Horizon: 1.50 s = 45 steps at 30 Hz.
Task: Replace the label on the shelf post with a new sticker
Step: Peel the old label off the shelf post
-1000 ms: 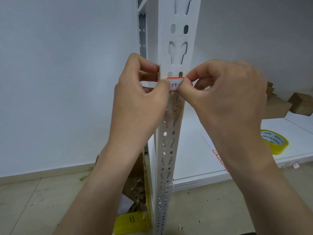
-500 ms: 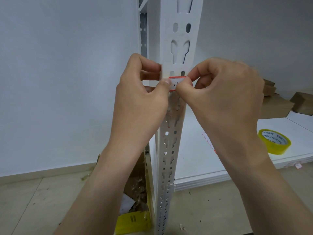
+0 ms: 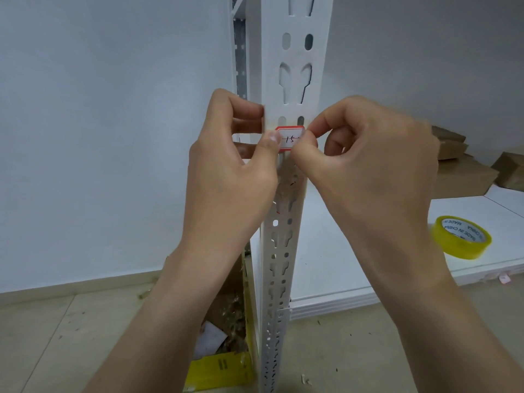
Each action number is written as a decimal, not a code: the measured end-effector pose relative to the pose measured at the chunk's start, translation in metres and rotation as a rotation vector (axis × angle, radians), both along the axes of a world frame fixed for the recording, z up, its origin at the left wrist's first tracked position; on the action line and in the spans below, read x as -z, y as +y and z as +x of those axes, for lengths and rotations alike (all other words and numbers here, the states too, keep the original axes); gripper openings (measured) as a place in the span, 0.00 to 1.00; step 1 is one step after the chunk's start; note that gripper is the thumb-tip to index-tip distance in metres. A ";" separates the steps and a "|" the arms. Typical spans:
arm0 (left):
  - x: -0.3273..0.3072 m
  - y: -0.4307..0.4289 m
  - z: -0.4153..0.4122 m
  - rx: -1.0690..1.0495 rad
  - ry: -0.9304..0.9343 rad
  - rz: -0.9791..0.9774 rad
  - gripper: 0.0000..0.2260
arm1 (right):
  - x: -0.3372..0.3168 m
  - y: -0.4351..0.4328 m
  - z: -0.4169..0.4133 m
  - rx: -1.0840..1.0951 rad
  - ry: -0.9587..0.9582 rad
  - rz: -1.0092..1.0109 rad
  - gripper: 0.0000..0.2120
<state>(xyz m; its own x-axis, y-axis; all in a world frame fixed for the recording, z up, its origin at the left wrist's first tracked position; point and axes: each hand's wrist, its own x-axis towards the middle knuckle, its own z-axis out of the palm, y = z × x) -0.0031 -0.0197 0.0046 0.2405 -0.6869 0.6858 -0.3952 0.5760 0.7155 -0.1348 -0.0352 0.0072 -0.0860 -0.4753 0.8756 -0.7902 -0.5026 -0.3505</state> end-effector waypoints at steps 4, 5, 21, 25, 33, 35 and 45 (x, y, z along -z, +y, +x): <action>0.001 0.000 0.000 0.003 -0.007 -0.009 0.11 | 0.011 0.000 -0.005 -0.089 -0.048 -0.061 0.05; 0.002 0.000 0.000 0.002 -0.010 -0.012 0.12 | 0.013 -0.001 -0.007 -0.109 -0.053 -0.073 0.05; 0.002 -0.001 -0.001 -0.002 -0.028 -0.020 0.10 | 0.020 -0.014 -0.012 -0.206 -0.084 -0.189 0.06; 0.003 -0.001 0.000 0.006 -0.029 -0.017 0.10 | 0.021 -0.014 -0.009 -0.217 -0.102 -0.190 0.08; 0.002 0.001 0.002 0.023 -0.061 -0.011 0.10 | 0.022 -0.014 -0.006 -0.230 -0.124 -0.192 0.08; 0.002 0.001 0.002 0.023 -0.063 -0.011 0.10 | 0.021 -0.013 -0.005 -0.228 -0.140 -0.194 0.07; 0.002 -0.001 0.003 0.009 -0.068 -0.007 0.09 | 0.020 -0.013 -0.004 -0.251 -0.148 -0.173 0.06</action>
